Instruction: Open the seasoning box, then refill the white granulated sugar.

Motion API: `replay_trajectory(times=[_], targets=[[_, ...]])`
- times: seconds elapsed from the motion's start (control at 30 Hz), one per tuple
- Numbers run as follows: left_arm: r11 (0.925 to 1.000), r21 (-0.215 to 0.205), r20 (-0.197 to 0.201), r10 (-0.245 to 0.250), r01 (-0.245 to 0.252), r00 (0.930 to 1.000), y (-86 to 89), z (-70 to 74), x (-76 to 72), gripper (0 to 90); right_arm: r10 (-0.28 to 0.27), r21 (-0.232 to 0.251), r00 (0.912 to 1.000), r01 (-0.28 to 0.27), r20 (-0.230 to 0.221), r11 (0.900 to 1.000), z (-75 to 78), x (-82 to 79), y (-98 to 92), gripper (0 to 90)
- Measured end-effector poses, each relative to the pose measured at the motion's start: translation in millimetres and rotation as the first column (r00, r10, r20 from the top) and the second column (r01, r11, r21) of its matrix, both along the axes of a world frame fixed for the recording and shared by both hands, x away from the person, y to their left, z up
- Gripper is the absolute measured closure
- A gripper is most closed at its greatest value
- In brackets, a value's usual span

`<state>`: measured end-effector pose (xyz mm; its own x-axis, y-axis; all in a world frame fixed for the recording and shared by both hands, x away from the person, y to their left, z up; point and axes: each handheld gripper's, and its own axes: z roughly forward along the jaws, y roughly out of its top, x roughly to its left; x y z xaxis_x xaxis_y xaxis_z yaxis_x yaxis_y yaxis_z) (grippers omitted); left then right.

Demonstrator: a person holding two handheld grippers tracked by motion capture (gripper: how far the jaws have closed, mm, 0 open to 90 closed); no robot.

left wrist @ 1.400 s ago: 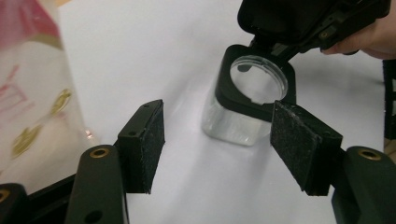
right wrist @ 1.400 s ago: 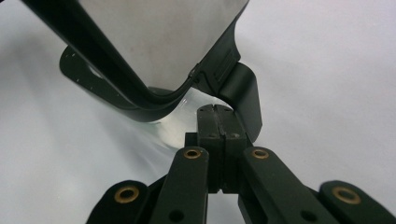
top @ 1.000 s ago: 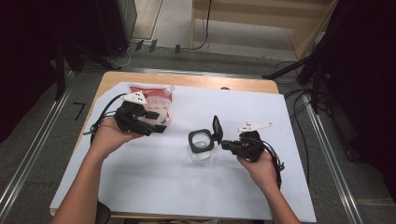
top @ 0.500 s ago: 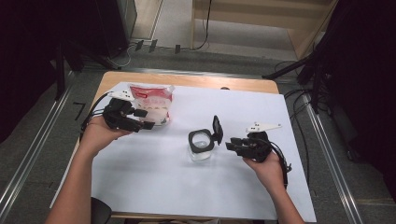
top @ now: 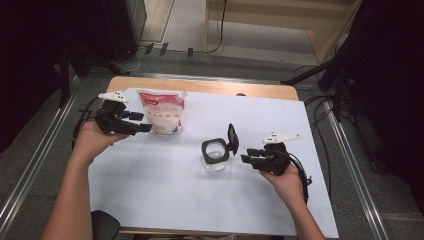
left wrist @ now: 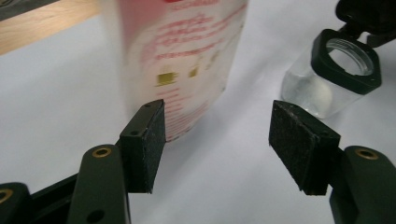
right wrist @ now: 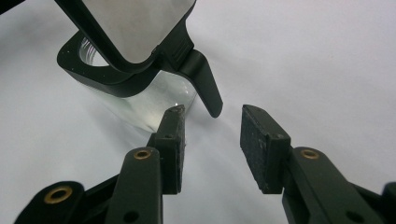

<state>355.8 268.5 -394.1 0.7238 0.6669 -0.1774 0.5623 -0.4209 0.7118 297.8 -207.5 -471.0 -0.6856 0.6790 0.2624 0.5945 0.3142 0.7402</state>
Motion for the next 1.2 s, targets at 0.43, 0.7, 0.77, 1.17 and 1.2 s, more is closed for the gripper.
replay_trajectory(times=[0.43, 0.7, 0.77, 1.17, 1.2], targets=[[1.0, -0.009, 0.012, -0.002, 0.002, 0.9999, -0.4, -7.9, 30.6, 34.4, 0.003, -0.016, 1.0, -0.003, 0.003, 1.0, -1.8, 2.4, 3.1, 60.9], [0.9988, -0.008, 0.017, -0.049, 0.049, 0.9987, -15.8, -8.7, 44.5, 35.8, 0.005, -0.02, 1.0, -0.005, -0.002, 1.0, -3.3, 1.1, 4.4, 61.0], [0.9974, -0.025, 0.017, -0.067, 0.068, 0.9976, -18.7, -7.3, 46.5, 40.0, 0.007, -0.019, 1.0, -0.007, 0.0, 1.0, -3.8, 0.4, 5.1, 60.9], [0.9986, -0.009, 0.016, -0.053, 0.053, 0.9985, -33.1, -11.5, 50.9, 56.3, 0.008, -0.023, 0.9999, -0.009, -0.01, 1.0, -6.4, -0.5, 7.9, 60.5], [0.9989, -0.007, 0.027, -0.047, 0.047, 0.9986, -33.9, -11.5, 50.5, 59.0, 0.009, -0.022, 0.9999, -0.009, -0.011, 1.0, -6.5, -0.5, 8.0, 60.4]])
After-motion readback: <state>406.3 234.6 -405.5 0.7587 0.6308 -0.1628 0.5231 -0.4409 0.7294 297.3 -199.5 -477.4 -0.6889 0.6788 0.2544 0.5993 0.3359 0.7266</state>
